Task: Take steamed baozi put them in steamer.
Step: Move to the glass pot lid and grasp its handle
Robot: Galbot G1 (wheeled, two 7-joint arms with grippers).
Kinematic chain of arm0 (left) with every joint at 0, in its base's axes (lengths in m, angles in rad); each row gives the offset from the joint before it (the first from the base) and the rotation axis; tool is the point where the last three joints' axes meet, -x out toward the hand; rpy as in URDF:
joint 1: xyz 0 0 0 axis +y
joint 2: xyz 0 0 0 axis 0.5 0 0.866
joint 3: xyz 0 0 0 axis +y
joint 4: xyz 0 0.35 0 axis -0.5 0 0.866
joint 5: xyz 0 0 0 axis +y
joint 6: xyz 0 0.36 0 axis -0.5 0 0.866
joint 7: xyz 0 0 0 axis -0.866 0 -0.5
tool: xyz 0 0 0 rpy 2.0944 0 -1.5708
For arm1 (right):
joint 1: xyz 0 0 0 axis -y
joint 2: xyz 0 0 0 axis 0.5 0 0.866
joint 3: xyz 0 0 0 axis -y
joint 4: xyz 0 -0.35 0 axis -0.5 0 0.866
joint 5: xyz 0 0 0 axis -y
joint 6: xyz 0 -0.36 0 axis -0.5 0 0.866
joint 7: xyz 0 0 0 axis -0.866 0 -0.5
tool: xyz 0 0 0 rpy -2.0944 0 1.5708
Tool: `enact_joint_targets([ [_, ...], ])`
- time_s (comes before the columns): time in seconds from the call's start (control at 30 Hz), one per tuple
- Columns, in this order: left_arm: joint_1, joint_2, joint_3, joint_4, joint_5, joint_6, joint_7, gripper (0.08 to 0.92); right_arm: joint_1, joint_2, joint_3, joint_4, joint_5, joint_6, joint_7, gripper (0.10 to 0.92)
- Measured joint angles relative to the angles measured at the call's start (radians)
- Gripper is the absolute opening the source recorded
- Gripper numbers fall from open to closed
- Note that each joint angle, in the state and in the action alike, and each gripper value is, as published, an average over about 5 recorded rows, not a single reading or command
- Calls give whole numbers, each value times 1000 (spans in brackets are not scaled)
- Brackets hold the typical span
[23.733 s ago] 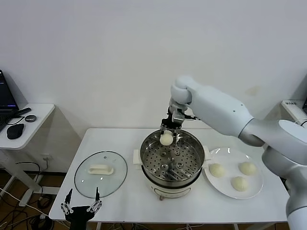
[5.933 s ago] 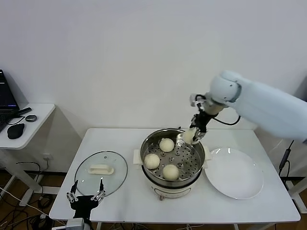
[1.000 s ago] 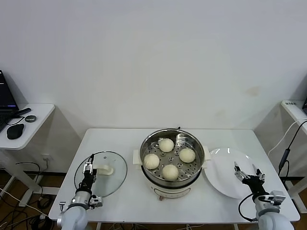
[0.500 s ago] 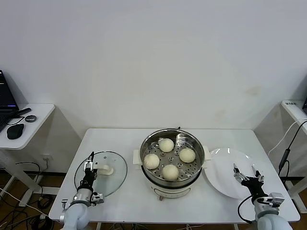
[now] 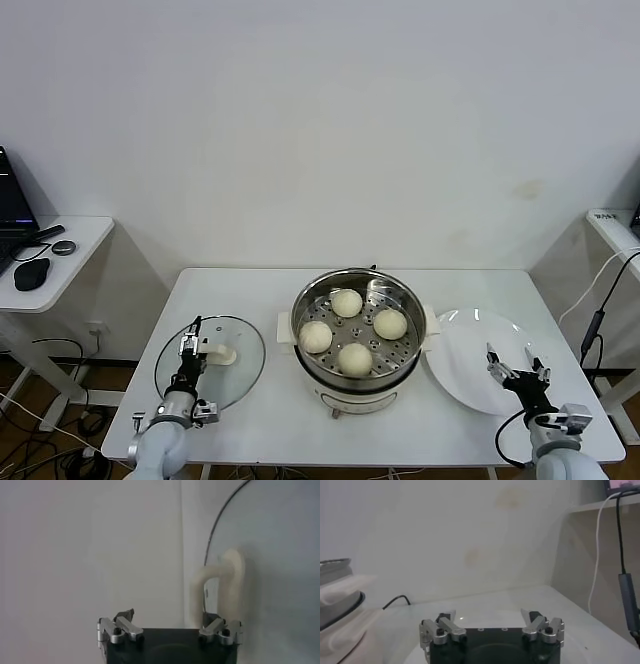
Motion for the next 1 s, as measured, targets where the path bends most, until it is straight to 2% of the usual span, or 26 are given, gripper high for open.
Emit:
enact_joint_targets([
  [0.1, 0, 4, -6, 3, 6, -6, 1, 771, 0, -1, 0, -1, 0, 1, -1, 823],
  [0.53, 6, 8, -9, 16, 22, -23, 8, 386, 0, 0, -1, -6, -3, 4, -2, 823],
  [0.77, 32, 14, -5, -43, 8, 17, 56, 193, 5, 0, 6, -13, 0, 2, -3, 823],
  [1.0, 70, 4, -10, -161, -23, 108, 128, 168, 15, -2, 6, -12, 7, -1, -3, 823],
])
